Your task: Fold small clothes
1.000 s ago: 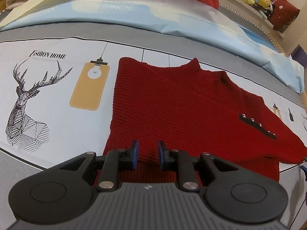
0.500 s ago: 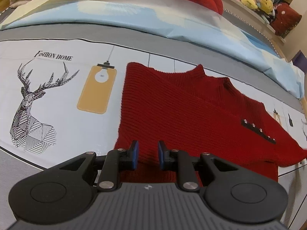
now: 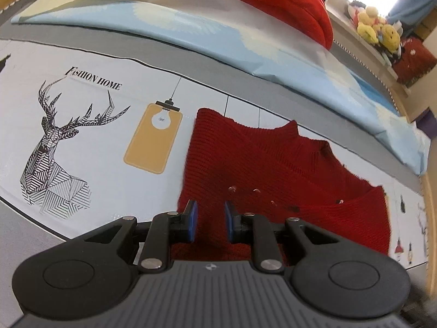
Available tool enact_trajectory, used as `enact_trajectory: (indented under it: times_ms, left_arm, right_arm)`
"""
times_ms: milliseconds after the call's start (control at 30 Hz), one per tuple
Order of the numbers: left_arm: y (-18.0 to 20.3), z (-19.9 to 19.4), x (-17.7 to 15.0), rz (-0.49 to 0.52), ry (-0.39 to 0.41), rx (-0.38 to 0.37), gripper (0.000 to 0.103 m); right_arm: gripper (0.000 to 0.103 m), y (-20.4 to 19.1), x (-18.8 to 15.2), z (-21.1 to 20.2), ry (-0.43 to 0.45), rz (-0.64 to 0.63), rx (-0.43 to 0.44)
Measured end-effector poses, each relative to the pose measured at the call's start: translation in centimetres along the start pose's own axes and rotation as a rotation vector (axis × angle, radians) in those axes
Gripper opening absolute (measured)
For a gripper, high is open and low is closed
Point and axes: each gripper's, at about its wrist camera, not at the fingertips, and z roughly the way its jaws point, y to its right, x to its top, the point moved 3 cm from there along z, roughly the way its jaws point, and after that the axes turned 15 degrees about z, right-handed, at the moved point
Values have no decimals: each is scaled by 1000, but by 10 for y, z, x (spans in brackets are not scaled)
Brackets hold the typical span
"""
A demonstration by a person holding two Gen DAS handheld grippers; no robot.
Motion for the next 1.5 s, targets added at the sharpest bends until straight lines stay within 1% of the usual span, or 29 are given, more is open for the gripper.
enact_trajectory:
  times_ms: [33, 67, 133, 167, 233, 333, 367, 433, 500, 533, 633, 733, 800, 833, 867, 900, 933, 967, 1000, 1033, 1067, 1100, 1133, 1200, 1233, 1300, 1367, 1433, 1500]
  left_arm:
    - [-2, 0, 0, -10, -1, -5, 22]
    - [-4, 0, 0, -21, -3, -12, 22]
    - [-7, 1, 0, -34, -7, -24, 22]
    - [-9, 2, -1, -43, -9, -27, 22]
    - [-14, 4, -2, -62, -14, -34, 22]
    - [-18, 12, -8, -103, -42, -66, 22]
    - [-18, 17, -11, -117, -59, -85, 22]
    - [-18, 29, -19, -141, -97, -103, 22]
    - [-19, 42, -29, -177, -141, -113, 22]
    - [-19, 48, -33, -194, -163, -120, 24]
    - [-18, 63, -44, -227, -208, -135, 34]
    - [-17, 70, -49, -236, -226, -131, 37]
    - [-15, 70, -48, -225, -218, -124, 35]
    - [-13, 67, -45, -207, -202, -117, 22]
    - [-10, 59, -40, -174, -160, -94, 10]
    - [-6, 48, -32, -133, -102, -85, 9]
    - [0, 33, -23, -90, -12, -87, 8]
    - [6, 10, -11, -45, 128, -97, 7]
    - [10, -8, -4, -4, 232, -91, 7]
    - [14, -23, 2, 38, 315, -69, 7]
    - [17, -33, 5, 77, 370, -33, 8]
    - [17, -33, 6, 83, 369, -5, 8]
    - [14, -27, 5, 69, 338, -1, 11]
    - [5, -1, -3, 8, 186, -29, 12]
    - [0, 10, -8, -29, 121, -20, 12]
    - [-6, 15, -11, -69, 100, 4, 12]
    - [-3, 12, -6, -60, 115, -21, 12]
    - [3, 14, -2, -37, 120, -52, 12]
    - [9, 19, -5, -19, 102, -60, 12]
  right_arm:
    - [19, 5, -2, 2, -38, 60, -37]
    - [19, 8, -2, -2, -49, 104, -72]
    - [23, 16, 5, -19, -38, 178, -144]
    - [25, 21, 10, -30, -19, 214, -162]
    - [40, 34, 18, -54, 35, 284, -194]
    - [42, 62, 19, -71, 104, 350, -260]
    - [42, 75, 19, -72, 116, 382, -286]
    - [43, 100, 21, -69, 108, 502, -348]
    - [43, 110, 27, -66, 97, 561, -305]
    - [43, 112, 32, -63, 98, 557, -303]
    - [43, 114, 41, -64, 133, 503, -336]
    - [43, 127, 46, -65, 143, 546, -341]
    - [43, 134, 49, -65, 146, 577, -333]
    - [43, 139, 52, -63, 151, 584, -339]
    - [43, 143, 53, -63, 156, 588, -344]
    - [43, 146, 54, -63, 161, 590, -347]
    - [43, 149, 55, -62, 166, 591, -350]
    - [43, 153, 55, -62, 167, 589, -352]
    - [43, 157, 56, -61, 167, 588, -351]
    - [43, 161, 56, -60, 169, 595, -356]
    - [43, 165, 55, -60, 170, 603, -363]
    - [42, 169, 54, -59, 167, 608, -368]
    - [41, 171, 52, -57, 164, 608, -370]
    - [42, 176, 51, -55, 154, 596, -393]
    - [41, 178, 50, -54, 150, 583, -425]
    - [42, 186, 49, -50, 129, 566, -487]
    - [43, 196, 46, -50, 107, 600, -542]
    - [43, 200, 46, -54, 118, 639, -543]
    - [43, 188, 51, -59, 170, 599, -510]
